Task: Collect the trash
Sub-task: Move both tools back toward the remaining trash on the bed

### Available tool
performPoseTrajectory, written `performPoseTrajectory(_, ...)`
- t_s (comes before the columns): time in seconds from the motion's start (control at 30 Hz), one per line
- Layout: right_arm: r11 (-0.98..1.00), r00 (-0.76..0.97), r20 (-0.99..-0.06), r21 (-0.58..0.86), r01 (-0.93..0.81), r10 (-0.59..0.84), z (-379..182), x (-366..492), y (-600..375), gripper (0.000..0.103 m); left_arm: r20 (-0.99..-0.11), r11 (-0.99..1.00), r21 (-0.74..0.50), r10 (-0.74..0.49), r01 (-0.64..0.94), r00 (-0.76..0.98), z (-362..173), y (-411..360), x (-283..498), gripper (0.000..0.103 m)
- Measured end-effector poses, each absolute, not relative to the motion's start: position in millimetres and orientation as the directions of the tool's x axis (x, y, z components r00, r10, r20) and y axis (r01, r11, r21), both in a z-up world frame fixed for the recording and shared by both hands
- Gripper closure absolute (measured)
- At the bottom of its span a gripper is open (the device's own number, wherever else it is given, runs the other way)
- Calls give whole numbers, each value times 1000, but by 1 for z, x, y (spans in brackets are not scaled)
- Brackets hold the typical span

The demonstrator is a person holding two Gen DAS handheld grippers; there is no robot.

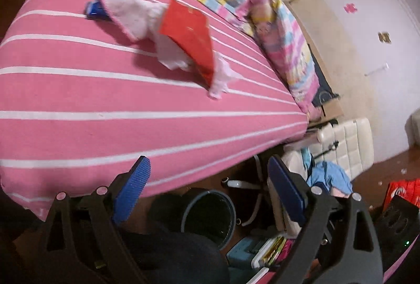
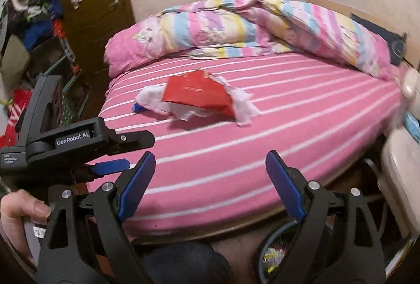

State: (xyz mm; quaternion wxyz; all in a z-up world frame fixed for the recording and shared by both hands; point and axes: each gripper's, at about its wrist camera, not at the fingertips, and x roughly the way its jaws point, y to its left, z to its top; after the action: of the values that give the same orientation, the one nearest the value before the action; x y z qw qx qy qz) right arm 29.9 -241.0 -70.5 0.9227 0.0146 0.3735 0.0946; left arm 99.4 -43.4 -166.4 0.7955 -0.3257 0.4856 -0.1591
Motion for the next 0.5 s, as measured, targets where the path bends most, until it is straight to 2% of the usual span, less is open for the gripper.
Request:
performPoseTrajectory(0.4, 955, 673, -714, -26, -297, 190, -112, 133, -167, 20, -708, 716, -674, -557, -182, 433, -221, 14, 169, 15)
performPoseTrajectory(0.5, 947, 663, -728, -63, -316, 173, -127, 157, -158, 26, -715, 707, -675, -555, -211, 425, -232, 24, 181, 15)
